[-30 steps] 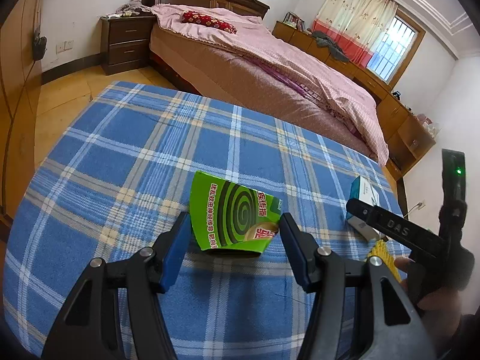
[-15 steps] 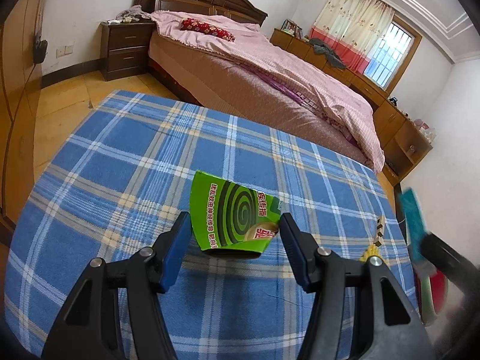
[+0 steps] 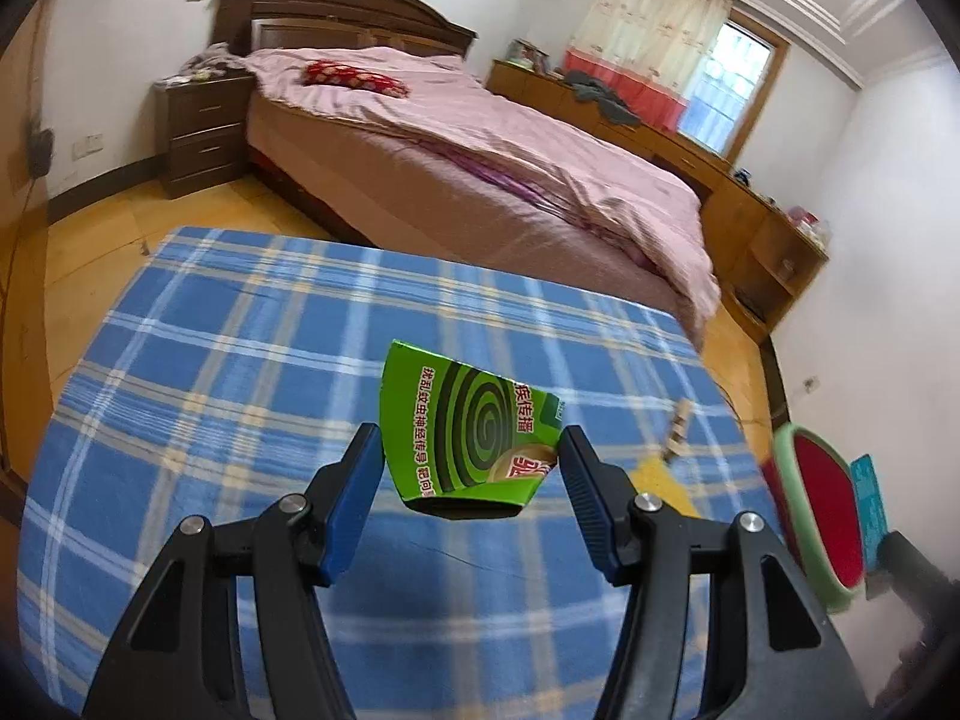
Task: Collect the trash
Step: 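Carry the green box and white medicine box over the red bucket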
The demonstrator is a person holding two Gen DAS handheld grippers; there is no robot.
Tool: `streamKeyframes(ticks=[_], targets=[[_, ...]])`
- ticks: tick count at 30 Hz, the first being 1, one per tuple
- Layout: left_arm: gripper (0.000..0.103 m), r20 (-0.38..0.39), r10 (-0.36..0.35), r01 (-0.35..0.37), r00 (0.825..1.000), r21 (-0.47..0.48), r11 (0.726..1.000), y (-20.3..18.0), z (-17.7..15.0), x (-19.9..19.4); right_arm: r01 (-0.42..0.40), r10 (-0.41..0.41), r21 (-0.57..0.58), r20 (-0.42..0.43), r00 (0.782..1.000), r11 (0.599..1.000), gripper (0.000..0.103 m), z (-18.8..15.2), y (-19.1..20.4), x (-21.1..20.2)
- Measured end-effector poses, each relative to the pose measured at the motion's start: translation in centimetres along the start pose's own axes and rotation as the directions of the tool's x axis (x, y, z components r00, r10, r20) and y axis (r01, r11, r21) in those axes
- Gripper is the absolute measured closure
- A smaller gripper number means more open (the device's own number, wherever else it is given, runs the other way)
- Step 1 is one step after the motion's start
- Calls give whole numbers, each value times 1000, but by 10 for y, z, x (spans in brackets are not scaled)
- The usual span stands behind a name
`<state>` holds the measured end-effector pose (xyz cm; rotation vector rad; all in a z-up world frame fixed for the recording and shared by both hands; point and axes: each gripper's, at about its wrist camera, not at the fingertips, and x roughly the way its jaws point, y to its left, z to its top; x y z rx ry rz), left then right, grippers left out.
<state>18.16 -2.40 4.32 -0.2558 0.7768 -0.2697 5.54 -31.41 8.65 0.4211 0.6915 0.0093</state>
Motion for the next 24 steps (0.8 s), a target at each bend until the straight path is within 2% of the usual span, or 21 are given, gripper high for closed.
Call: streamKeyframes(ticks=[12, 17, 24], targets=[[43, -59, -130, 137, 990, 135, 981, -105, -18, -23, 89, -100, 149, 69, 993, 985, 36, -5, -84, -49], [43, -106, -177, 198, 978, 239, 951, -163, -31, -17, 98, -114, 182, 82, 990, 978, 36, -5, -109, -60], [43, -185, -221, 273, 957, 333, 903, -230, -48, 6, 101, -125, 216, 99, 987, 971, 36, -1, -136, -72]])
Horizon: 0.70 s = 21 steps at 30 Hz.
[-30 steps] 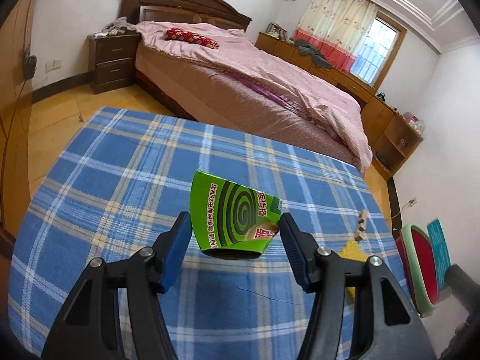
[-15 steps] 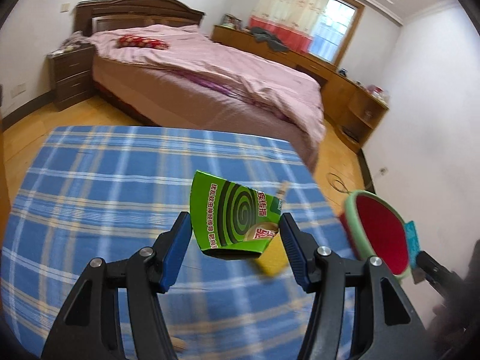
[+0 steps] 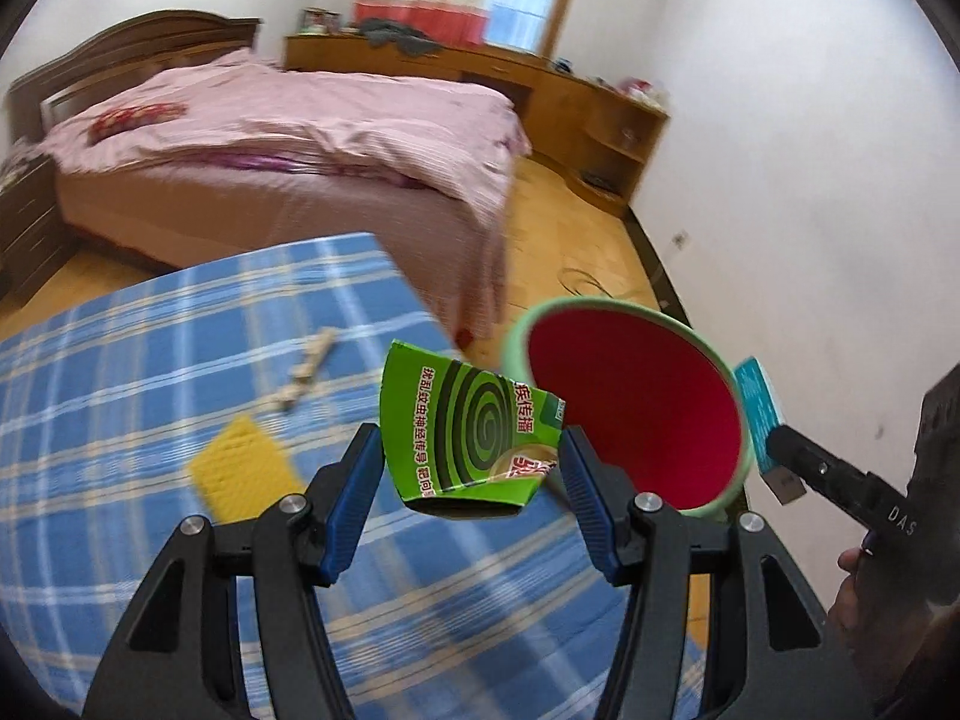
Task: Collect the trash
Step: 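Carry the green box and white medicine box over the red bucket, then open both tools over the red bucket to drop the boxes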
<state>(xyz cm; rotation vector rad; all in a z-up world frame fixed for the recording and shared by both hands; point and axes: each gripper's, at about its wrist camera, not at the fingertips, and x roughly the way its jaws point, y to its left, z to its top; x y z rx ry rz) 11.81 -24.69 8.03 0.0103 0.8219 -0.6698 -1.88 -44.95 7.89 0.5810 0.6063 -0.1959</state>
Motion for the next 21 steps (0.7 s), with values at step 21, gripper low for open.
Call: streamKeyframes(ticks=[21], targets=[[40, -132, -38, 66, 991, 214, 975, -85, -3, 94, 17, -18, 83, 6, 1000, 996, 36, 16, -58, 14]])
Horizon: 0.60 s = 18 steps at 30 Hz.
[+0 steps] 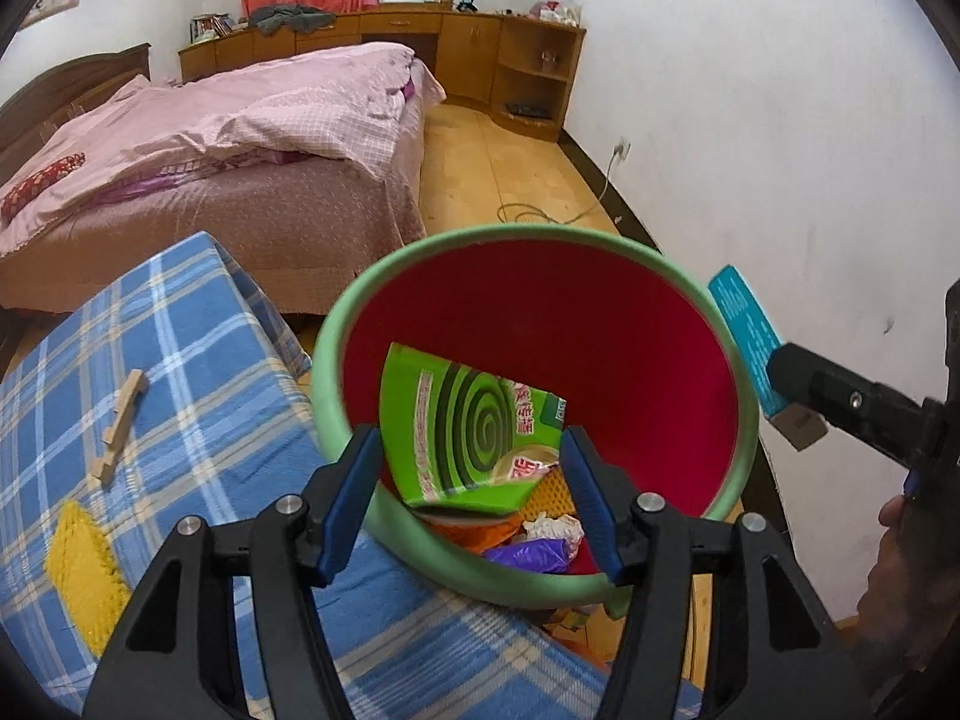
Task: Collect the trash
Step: 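Open both tools over the red bucket to drop the boxes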
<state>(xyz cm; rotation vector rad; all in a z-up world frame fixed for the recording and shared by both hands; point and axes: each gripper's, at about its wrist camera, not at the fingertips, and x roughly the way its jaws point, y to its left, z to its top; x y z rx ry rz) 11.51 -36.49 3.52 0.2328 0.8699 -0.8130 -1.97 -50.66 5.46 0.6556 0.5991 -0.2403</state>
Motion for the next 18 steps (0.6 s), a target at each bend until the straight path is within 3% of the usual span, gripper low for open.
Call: streamKeyframes(ticks=[7, 18], targets=[[39, -13, -11, 11, 1000, -16, 1000, 3, 2, 9, -8, 8, -1, -9, 1000, 1000, 36, 1, -6, 8], [39, 16, 12, -11, 1000, -86, 996, 23, -5, -14, -14, 12, -36, -40, 999, 999, 33, -1, 8, 19]])
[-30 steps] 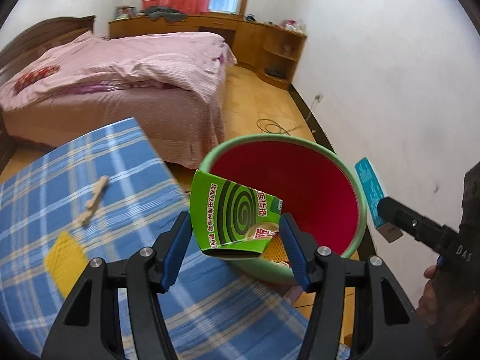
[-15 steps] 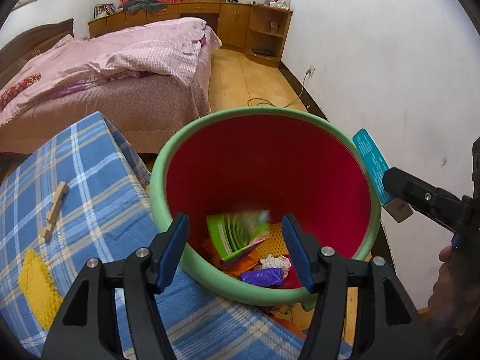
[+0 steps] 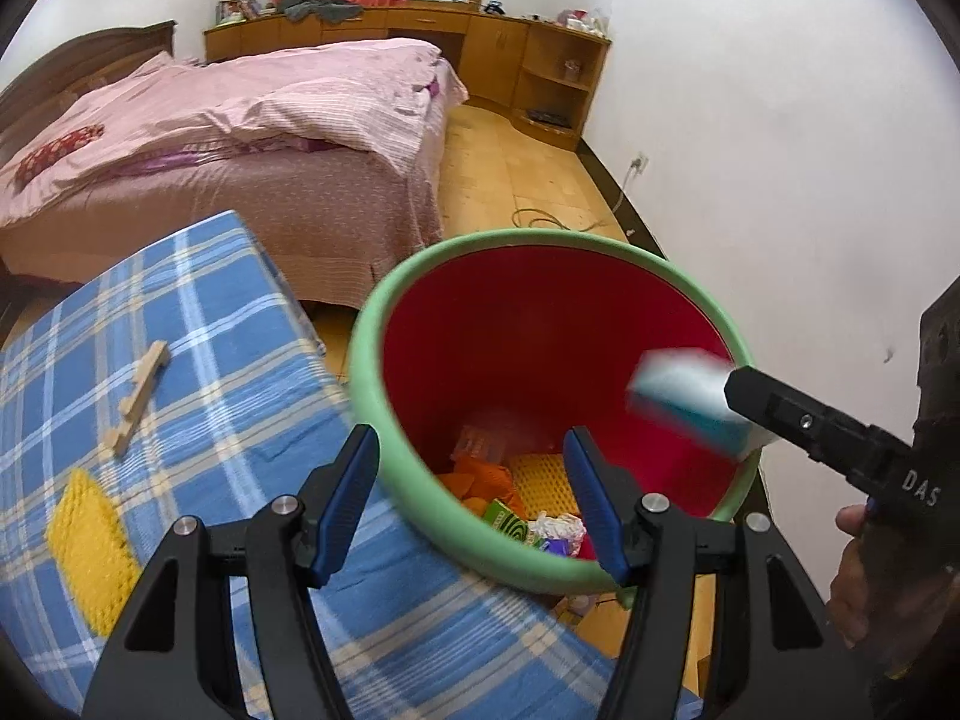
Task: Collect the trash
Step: 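Open both tools over the red bucket to drop the boxes, then move the left tool to the yellow foam net and grasp it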
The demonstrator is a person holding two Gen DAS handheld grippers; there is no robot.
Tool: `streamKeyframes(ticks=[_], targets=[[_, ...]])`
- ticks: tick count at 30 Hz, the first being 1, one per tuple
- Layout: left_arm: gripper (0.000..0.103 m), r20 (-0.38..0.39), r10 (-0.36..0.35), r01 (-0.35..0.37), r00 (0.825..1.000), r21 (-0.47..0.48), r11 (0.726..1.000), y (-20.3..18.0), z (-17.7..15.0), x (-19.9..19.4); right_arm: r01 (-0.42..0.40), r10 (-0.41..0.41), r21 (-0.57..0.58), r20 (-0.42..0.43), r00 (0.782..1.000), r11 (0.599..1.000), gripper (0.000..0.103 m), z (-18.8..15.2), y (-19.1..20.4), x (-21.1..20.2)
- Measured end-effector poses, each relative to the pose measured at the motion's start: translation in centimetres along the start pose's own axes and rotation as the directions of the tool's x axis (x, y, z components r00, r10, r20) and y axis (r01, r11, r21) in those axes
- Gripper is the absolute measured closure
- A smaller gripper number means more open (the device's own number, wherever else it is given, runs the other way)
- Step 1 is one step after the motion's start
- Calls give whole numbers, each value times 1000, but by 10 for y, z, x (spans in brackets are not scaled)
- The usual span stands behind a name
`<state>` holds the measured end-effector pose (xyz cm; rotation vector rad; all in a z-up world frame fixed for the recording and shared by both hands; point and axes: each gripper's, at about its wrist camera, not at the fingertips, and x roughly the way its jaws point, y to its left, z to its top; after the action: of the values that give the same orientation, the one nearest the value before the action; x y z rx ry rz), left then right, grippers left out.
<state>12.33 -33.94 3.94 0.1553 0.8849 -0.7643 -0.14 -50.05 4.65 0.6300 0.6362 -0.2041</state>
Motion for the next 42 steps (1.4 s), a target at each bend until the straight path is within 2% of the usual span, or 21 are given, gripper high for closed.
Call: streamKeyframes(ticks=[8, 16, 19, 24, 27, 31, 37, 42], targets=[[39, 9, 76, -75, 997, -76, 994, 35, -9, -19, -14, 14, -3, 5, 1000, 1000, 33, -2, 7, -2], [39, 20, 166, -160, 986, -173, 972, 80, -20, -37, -25, 25, -2, 16, 1000, 1000, 33, -8, 11, -9], [39, 19, 218, -209, 976, -200, 957, 97, -26, -45, -27, 27, 2, 15, 1000, 1000, 33, -10, 11, -10], [39, -34, 269, -268, 963, -278, 923, 126, -41, -49, -34, 33, 6, 14, 999, 999, 33, -16, 14, -11], [39, -49, 332, -331, 942, -300, 895, 138, -45, -51, -36, 36, 12, 7, 999, 999, 33, -19, 15, -11], [39, -68, 380, -383, 923, -288, 878, 147, -48, -47, -35, 35, 10, -1, 999, 999, 33, -22, 17, -10], [40, -122, 363, -383, 924, -312, 869, 157, -57, -32, -28, 28, 6, 3, 1000, 1000, 33, -24, 17, -13], [40, -116, 313, -333, 943, -351, 875, 162, -61, -30, -25, 24, 7, 5, 1000, 1000, 33, -25, 19, -15]])
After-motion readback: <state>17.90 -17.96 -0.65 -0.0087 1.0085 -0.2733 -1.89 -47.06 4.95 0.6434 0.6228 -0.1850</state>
